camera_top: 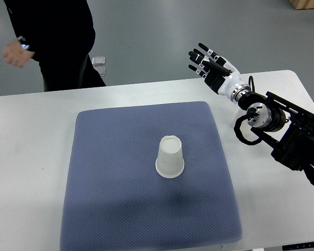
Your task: Stack paper cups
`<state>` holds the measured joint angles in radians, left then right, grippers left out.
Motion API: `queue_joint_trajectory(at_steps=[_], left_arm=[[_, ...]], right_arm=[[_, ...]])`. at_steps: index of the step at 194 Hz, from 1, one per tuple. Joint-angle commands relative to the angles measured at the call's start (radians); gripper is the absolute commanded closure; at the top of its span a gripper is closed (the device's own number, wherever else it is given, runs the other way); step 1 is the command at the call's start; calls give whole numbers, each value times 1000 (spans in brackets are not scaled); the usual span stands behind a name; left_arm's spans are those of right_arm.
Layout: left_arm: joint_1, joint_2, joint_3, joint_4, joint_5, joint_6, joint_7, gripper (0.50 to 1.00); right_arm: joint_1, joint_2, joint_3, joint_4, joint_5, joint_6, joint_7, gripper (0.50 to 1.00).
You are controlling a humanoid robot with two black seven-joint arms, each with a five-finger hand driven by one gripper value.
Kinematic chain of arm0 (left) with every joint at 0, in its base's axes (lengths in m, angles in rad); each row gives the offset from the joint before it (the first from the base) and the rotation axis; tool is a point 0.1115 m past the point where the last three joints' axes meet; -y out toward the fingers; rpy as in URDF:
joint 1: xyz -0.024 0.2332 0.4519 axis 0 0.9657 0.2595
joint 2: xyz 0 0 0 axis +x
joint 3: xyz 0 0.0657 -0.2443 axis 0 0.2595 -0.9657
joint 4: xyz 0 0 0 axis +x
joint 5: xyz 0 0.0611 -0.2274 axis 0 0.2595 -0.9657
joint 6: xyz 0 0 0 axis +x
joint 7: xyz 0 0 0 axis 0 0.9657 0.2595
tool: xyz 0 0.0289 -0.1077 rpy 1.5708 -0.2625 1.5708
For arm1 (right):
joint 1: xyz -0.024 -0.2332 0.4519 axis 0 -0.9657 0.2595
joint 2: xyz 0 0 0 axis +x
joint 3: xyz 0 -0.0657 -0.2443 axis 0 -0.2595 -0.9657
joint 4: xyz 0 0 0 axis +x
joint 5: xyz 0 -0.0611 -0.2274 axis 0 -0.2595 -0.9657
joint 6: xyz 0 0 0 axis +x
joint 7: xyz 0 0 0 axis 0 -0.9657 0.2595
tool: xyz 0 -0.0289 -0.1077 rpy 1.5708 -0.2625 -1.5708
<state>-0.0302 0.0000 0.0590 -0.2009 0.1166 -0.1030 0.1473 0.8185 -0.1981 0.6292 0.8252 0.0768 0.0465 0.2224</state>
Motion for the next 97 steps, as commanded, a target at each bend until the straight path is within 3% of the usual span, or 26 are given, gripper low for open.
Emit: queue_joint_trajectory(at_steps=[1, 41, 61, 97], left_arm=[[-1, 0, 1, 0, 0, -1, 0, 500], [-1, 0, -1, -3, 0, -1, 0, 500], [-1, 0, -2, 0, 0, 0, -2, 500], [-1, 0, -2, 1, 0, 0, -2, 500]], right_arm=[[-1, -1, -2, 0, 0, -1, 0, 574], [8, -7, -8, 9, -8, 9, -2, 574], [28, -47, -57, 11, -104, 99, -3, 574], [298, -239, -511, 71, -173, 187, -35, 574]])
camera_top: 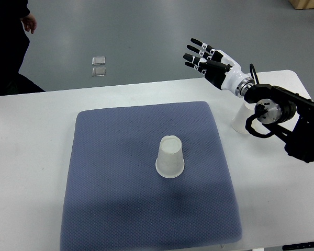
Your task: Stack paper cups
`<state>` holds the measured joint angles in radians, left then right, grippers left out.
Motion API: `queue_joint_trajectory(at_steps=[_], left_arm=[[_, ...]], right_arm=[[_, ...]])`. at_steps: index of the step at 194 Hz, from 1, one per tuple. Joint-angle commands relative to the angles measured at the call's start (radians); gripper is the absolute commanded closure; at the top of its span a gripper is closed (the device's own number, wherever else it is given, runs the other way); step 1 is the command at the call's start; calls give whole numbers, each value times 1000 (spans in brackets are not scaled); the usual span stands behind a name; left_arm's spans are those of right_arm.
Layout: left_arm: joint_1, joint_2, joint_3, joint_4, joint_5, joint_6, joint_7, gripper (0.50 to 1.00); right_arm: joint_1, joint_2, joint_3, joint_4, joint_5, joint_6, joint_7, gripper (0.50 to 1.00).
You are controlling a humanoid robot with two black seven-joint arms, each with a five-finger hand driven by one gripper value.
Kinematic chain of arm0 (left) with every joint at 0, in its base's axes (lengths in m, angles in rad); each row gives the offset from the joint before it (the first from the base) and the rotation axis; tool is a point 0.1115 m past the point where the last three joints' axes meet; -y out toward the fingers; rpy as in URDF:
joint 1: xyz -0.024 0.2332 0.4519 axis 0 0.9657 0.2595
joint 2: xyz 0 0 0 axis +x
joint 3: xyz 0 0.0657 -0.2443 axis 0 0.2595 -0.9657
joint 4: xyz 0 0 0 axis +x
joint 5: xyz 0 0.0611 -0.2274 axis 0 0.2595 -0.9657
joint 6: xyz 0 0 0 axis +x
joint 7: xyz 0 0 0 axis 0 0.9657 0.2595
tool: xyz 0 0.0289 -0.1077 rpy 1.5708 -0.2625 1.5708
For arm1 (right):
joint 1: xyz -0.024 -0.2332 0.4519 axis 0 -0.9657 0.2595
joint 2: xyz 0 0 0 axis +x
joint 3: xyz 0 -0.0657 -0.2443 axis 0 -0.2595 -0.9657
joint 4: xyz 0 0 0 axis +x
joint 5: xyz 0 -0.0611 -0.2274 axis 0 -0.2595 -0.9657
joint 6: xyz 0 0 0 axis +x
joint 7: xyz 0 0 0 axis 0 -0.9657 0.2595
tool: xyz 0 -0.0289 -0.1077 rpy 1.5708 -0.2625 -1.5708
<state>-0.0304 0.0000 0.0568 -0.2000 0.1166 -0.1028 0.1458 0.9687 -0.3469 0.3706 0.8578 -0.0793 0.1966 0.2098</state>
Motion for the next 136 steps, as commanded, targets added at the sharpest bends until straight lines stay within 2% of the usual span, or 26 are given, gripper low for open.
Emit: queue_joint_trajectory(at_steps=[1, 14, 31, 49, 61, 90, 106, 136], left_arm=[[0, 0, 0, 1, 0, 0, 0, 500], [0, 0, 0, -1, 0, 0, 0, 500], [1, 0, 2, -4, 0, 0, 0, 500], [1, 0, 3, -12, 0, -1, 0, 500], [0, 0, 5, -12, 0, -1, 0, 500], [0, 0, 2, -9, 0, -1, 0, 500], [0, 0, 2, -6, 0, -1, 0, 500], [0, 0, 3, -10, 0, -1, -2, 500]], right_arm=[[171, -99, -281, 43, -17, 41, -26, 574], [332, -142, -514, 73, -39, 84, -47, 574], [538, -149, -772, 110, -108, 130, -56, 574], [763, -130, -1019, 161, -204, 161, -58, 574], [919, -84, -1157, 190, -269, 217, -59, 574], [1146, -20, -1283, 210, -425, 414, -67, 574], [1255, -21, -1291, 273, -499, 414, -93, 574], [1435, -66, -1280, 385, -540, 414, -90, 574]])
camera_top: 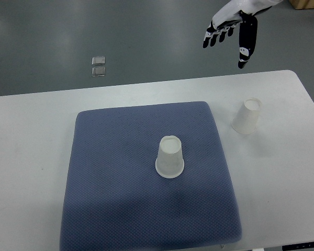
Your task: Stack paper cups
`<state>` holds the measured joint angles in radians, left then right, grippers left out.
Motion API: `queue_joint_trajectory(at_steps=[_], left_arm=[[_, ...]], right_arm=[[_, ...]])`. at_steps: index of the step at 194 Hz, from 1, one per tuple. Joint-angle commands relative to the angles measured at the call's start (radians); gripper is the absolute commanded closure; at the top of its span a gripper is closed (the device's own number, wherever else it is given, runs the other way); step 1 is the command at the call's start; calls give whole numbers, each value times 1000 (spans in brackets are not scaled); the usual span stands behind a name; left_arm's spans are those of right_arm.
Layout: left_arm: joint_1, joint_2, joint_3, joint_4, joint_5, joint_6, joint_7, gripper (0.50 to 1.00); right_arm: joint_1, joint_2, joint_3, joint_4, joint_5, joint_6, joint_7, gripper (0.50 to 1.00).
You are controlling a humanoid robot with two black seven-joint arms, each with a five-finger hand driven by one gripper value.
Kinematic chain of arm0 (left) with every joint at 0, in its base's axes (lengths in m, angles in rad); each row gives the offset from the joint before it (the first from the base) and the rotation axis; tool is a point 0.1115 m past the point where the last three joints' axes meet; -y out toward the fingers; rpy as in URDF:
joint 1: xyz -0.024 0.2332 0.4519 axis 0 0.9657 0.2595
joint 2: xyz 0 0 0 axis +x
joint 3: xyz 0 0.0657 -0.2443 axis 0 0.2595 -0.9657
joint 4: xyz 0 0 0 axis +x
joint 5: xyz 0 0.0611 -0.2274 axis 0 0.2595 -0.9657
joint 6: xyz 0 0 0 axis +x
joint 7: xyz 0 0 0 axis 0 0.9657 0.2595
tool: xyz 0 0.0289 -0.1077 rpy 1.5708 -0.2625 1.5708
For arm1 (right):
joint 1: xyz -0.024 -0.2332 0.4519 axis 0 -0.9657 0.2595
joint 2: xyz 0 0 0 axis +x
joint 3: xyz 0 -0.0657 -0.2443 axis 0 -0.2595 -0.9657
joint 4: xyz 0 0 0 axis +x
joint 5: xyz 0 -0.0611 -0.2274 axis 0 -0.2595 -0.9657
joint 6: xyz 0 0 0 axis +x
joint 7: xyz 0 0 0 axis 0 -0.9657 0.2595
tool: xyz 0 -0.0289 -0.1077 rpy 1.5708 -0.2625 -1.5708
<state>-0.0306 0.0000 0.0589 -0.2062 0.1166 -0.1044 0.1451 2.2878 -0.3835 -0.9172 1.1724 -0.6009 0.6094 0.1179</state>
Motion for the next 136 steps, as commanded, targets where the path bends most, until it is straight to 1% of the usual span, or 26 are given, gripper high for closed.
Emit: queue_joint_trajectory(at_steps=[1, 17, 45, 60, 81, 100, 121, 135, 136], left_arm=[[0, 0, 1, -5, 0, 0, 1, 500], [0, 0, 2, -7, 0, -1, 1, 500], [0, 0, 4, -7, 0, -1, 1, 500], [0, 0, 2, -5, 0, -1, 1, 500], [0, 0, 2, -4, 0, -1, 1, 500], [0, 0, 2, -1, 0, -1, 1, 500], [0, 0, 2, -1, 0, -1, 2, 500], [0, 0, 2, 1, 0, -1, 2, 500], [0, 0, 2, 1, 0, -1, 2, 500]], right_arm=[[127, -35, 8, 76, -17, 2, 3, 574], [182, -77, 41, 119, -13, 2, 5, 574], [173, -107, 44, 125, -19, 2, -4, 574], [122, -110, 35, 118, -19, 2, -7, 576], [51, -117, -9, 99, -17, 2, -38, 579], [-44, -117, -34, 79, -14, 2, -57, 581], [-162, -117, -34, 49, -11, -102, -101, 581], [-246, -120, -12, 18, 20, -195, -112, 583], [-257, -118, -11, 15, 30, -210, -112, 583]])
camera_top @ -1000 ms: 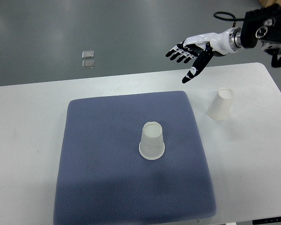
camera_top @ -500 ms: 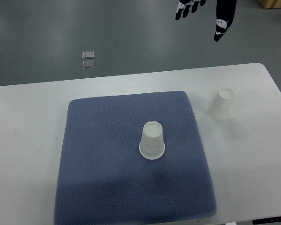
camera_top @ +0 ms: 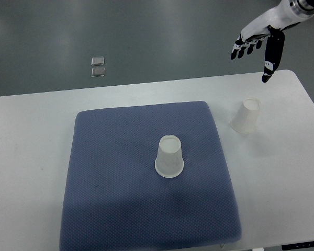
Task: Stack paper cups
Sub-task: 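Lower the right hand down onto the white paper cup beside the cushion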
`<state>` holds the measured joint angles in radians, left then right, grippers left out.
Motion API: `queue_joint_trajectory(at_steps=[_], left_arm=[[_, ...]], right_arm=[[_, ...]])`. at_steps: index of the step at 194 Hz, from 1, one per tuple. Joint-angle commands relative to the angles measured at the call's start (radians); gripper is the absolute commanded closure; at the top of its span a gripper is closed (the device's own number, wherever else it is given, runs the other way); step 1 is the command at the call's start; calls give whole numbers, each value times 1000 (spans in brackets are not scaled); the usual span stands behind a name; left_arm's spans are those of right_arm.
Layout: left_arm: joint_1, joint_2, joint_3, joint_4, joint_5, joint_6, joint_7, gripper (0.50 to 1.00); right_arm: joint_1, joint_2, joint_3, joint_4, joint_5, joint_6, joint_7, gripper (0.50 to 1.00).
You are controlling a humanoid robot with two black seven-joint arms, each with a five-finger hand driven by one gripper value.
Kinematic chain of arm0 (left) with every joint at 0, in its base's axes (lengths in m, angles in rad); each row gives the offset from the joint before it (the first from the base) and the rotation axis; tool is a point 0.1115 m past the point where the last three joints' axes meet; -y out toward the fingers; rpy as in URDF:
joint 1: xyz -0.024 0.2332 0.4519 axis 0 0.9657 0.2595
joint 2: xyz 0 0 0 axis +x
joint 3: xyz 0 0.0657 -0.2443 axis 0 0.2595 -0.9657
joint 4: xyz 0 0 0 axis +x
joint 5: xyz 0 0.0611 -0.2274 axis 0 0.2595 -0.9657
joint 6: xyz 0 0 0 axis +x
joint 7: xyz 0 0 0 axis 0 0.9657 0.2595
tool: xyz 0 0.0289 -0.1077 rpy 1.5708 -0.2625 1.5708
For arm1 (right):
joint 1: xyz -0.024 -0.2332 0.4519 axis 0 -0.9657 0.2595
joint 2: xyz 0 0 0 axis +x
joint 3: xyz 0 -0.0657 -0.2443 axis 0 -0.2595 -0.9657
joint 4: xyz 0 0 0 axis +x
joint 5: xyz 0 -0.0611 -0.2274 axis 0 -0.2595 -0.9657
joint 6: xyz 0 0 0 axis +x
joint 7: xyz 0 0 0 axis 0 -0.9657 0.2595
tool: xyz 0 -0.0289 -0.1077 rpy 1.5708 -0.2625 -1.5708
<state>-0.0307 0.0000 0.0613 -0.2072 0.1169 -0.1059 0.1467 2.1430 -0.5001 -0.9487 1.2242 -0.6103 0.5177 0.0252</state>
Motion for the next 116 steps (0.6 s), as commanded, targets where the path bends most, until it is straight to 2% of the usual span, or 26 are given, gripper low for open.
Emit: queue_joint_trajectory(at_steps=[1, 12, 26, 69, 116], left_arm=[[0, 0, 0, 2, 0, 0, 1, 500], [0, 0, 0, 2, 0, 0, 1, 500], [0, 0, -1, 2, 0, 0, 1, 500], [0, 0, -3, 5, 0, 2, 1, 500], [0, 0, -6, 6, 0, 2, 1, 500]], right_arm=[[-112, -1, 21, -37, 40, -119, -19, 583], [-163, 14, 11, -63, 107, -206, -34, 583], [-221, 29, 7, -104, 136, -261, -57, 585], [-367, 66, 18, -198, 133, -280, -59, 585], [-457, 103, 18, -292, 126, -281, -50, 583]])
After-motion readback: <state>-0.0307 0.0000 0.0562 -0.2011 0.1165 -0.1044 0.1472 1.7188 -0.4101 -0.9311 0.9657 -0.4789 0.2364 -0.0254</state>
